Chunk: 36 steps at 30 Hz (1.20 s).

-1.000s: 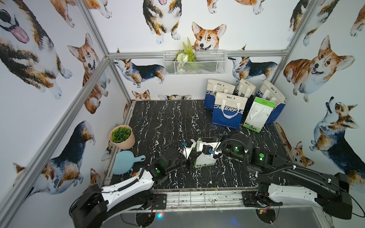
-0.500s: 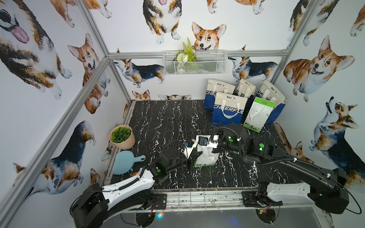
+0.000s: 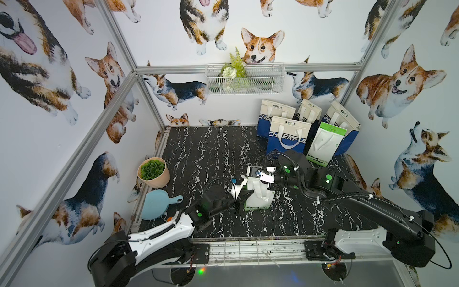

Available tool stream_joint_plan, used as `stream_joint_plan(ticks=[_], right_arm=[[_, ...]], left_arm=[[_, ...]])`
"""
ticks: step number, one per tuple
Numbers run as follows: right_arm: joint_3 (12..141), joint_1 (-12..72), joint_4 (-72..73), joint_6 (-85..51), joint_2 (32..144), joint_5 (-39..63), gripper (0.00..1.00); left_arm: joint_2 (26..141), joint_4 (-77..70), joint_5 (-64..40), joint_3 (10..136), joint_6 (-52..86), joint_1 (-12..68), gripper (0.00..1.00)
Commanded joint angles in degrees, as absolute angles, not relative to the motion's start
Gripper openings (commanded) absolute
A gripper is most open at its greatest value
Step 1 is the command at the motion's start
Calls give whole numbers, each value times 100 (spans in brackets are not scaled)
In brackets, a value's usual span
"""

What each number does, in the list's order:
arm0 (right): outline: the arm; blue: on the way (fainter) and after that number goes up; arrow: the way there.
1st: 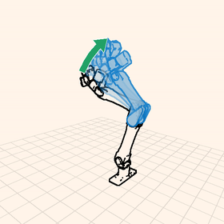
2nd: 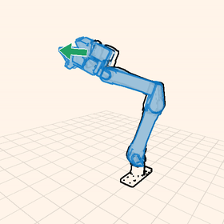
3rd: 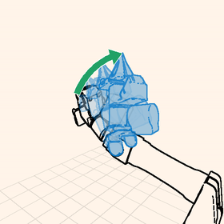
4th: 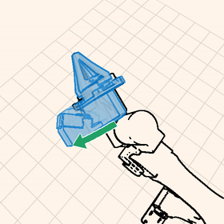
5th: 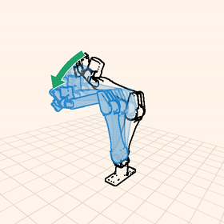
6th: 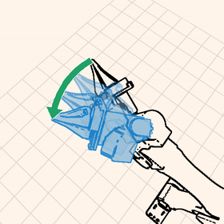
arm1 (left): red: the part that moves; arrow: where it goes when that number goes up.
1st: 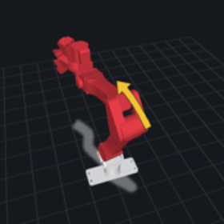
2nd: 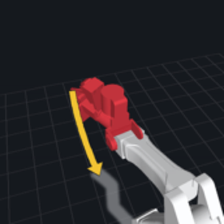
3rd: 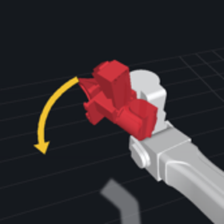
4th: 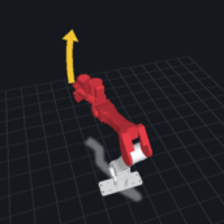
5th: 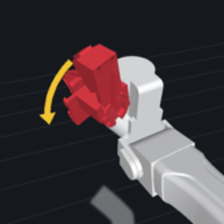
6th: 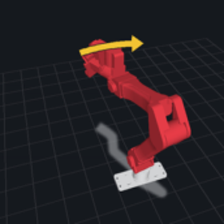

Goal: Open the takeout bag
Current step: Open the takeout bag at the center of the board.

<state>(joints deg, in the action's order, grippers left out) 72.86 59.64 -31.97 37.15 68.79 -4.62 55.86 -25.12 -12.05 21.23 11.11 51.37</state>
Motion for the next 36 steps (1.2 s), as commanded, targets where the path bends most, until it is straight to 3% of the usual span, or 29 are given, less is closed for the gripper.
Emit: stream_joint_plan(ticks=[1, 13, 36], right_arm=[[7149, 5963, -3242, 3555, 6796, -779, 35], [7276, 5548, -3026, 2982, 6886, -1081, 38], [7609, 4940, -2953, 1944, 7374, -647, 47]], left_arm=[[5559, -2206, -1230, 2124, 1054, 5133, 0], [5503, -2206, -1243, 2105, 1052, 5133, 0], [5532, -2206, -1262, 2114, 1040, 5133, 0]])
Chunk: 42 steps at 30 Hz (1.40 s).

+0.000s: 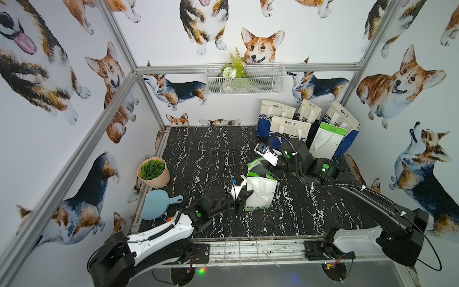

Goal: Open the takeout bag
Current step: Open the takeout bag at the center of the board, then move the takeout bag to the corner of the board.

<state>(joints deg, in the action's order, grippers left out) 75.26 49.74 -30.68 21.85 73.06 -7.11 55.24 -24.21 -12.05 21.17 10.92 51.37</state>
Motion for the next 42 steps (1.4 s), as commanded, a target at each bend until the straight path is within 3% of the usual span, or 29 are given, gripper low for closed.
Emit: stream_joint_plan(ticks=[1, 4, 14, 21, 26, 33, 42], right_arm=[[7628, 4918, -2962, 1915, 7404, -652, 49], [7702, 4849, -2983, 1785, 7508, -682, 51], [7853, 4686, -2987, 1475, 7741, -772, 56], [7830, 4678, -3003, 1078, 7378, -178, 59], [7446, 4676, -2821, 447, 6594, 125, 61], [5825, 4702, -1458, -539, 5210, 597, 66], [4452, 4702, -378, -1104, 4039, 90, 64]], left_arm=[[5530, -2206, -1261, 2114, 1038, 5133, 0], [5522, -2213, -1280, 2114, 1020, 5133, 0], [5529, -2232, -1339, 2113, 1028, 5133, 37], [5430, -2228, -1388, 2103, 1055, 5133, 47], [5432, -2171, -1323, 2186, 921, 5133, 50], [5335, -1998, -1369, 2337, 774, 5131, 48], [4975, -2000, -1354, 2401, 721, 5128, 41]])
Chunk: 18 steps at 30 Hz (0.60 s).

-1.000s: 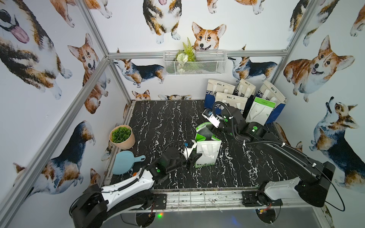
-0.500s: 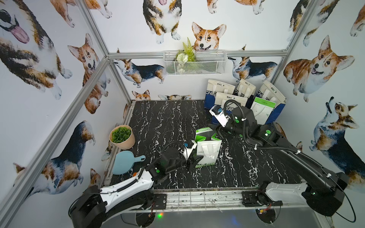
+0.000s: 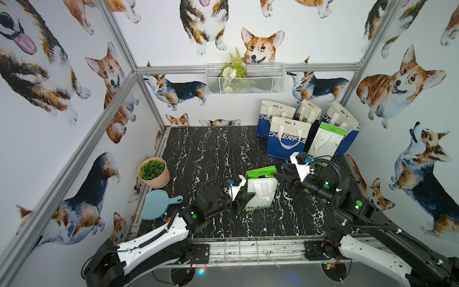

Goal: Open the takeout bag
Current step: Move the takeout bag to the corner of the board.

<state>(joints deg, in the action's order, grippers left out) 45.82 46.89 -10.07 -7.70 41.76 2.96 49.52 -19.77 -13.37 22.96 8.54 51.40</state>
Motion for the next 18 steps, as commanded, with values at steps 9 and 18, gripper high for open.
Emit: stream_joint_plan(ticks=[9, 18], right_arm=[[3885, 4702, 30, -1060, 3596, -318, 64], [3714, 4702, 159, -905, 3472, -727, 64]], left_arm=[[5363, -2086, -1451, 2737, 703, 5133, 28], [5403, -2145, -1231, 2795, 739, 5128, 0]])
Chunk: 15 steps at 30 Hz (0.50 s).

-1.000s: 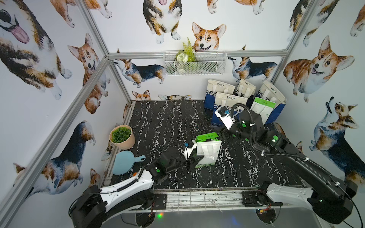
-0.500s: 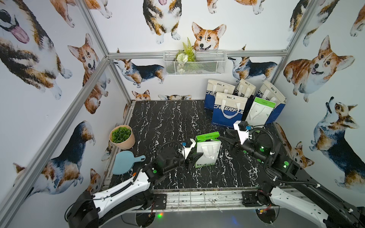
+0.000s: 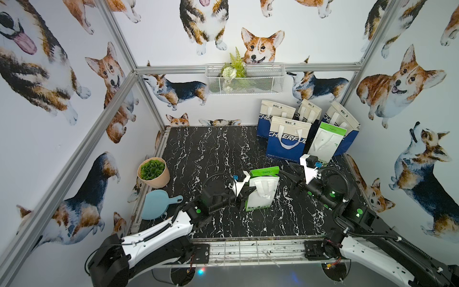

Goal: Open the takeout bag
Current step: Move the takeout bag to the corner of the board.

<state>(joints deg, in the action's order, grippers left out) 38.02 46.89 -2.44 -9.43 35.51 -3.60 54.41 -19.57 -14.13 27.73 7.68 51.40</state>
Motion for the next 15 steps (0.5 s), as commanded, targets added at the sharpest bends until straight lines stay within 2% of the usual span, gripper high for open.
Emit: stream_joint_plan(ticks=[1, 6, 10, 15], right_arm=[[3662, 4702, 199, -888, 3423, -877, 64], [3537, 4702, 305, -807, 3255, -1112, 64], [3459, 4700, 395, -738, 3276, -1271, 64], [3482, 4702, 373, -727, 3373, -1229, 64]], left_arm=[[5415, -2168, -1059, 2802, 739, 5133, 0], [5595, -2059, -386, 3011, 573, 5132, 0], [5772, -1635, 600, 3349, 184, 5124, 0], [5885, -1956, 1449, 3415, -481, 5080, 0]])
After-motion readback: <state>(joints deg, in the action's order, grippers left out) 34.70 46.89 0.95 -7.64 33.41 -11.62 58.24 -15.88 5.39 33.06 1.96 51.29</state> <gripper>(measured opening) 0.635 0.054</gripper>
